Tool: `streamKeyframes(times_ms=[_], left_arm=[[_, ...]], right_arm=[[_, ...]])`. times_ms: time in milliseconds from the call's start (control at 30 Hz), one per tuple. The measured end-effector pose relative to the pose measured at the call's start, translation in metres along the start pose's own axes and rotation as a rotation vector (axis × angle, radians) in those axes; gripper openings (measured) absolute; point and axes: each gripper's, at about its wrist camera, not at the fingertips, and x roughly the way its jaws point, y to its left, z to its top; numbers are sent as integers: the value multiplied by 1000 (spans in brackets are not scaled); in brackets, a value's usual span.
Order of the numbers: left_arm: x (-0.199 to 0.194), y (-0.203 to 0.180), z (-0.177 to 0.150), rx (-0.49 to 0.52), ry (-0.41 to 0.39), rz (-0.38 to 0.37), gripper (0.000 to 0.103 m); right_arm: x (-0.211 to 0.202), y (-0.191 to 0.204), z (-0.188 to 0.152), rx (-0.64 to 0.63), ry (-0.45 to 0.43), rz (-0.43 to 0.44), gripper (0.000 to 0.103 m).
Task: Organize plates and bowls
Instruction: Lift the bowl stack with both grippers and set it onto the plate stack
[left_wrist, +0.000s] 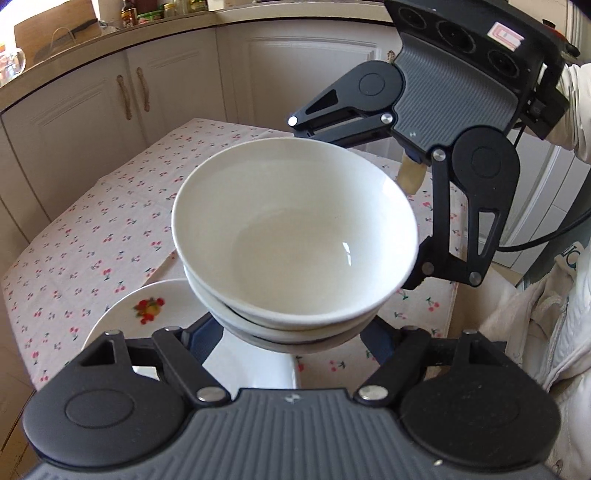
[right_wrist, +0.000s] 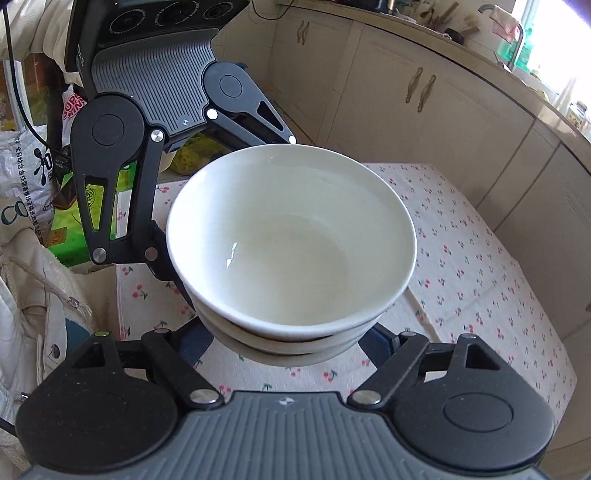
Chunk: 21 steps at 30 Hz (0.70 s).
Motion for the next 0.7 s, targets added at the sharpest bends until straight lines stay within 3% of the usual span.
streamKeyframes(times_ms=[333,700], left_arm=[[-18,39,-28,-62,35,79,80],[-10,59,-44,-90,59,81,80]], right_arm=[[54,-10,53,-69,-9,58,88],[91,-17,65,-63,30,89,88]])
